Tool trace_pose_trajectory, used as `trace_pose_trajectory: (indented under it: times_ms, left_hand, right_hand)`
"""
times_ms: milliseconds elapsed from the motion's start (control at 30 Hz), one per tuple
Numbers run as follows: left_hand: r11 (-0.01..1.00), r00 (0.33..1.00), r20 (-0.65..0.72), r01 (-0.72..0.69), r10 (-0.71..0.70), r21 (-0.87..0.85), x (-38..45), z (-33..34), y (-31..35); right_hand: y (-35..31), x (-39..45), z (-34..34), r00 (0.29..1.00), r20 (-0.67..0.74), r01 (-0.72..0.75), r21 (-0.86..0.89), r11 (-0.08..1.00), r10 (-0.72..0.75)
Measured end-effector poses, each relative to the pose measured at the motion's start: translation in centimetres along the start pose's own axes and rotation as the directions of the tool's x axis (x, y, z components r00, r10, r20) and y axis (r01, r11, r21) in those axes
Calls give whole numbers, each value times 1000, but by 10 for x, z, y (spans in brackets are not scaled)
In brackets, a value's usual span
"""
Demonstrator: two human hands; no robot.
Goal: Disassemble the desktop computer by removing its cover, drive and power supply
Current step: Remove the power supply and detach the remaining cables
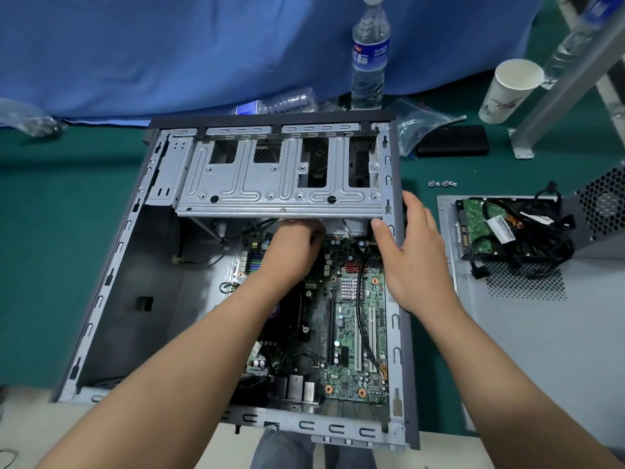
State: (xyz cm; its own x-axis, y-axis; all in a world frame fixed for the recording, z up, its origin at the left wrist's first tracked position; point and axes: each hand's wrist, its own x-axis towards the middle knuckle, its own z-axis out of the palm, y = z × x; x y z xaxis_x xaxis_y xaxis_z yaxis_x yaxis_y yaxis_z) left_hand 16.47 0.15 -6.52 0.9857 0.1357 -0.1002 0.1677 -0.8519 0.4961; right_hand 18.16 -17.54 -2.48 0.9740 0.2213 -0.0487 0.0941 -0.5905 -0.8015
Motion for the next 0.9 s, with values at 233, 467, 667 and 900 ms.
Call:
trace_pose_trajectory:
  times_ms: [233,467,667,900]
  left_hand:
    - [970,983,176,-90,51,225,7,-5,3]
    - [924,962,255,-180,94,337,18,-9,7]
    - [943,993,117,-70,34,326,14,0,6]
    - [959,986,166,-40,-8,282,14,2,7]
  right_hand:
    - [0,0,0,1000,-13,-2,4,1000,2]
    - [0,0,1,1000,-18,0,9,1000,0]
    - [0,0,1,1000,-16,-2,1,1000,2]
    - [0,0,1,1000,-10,-9,12,1000,9]
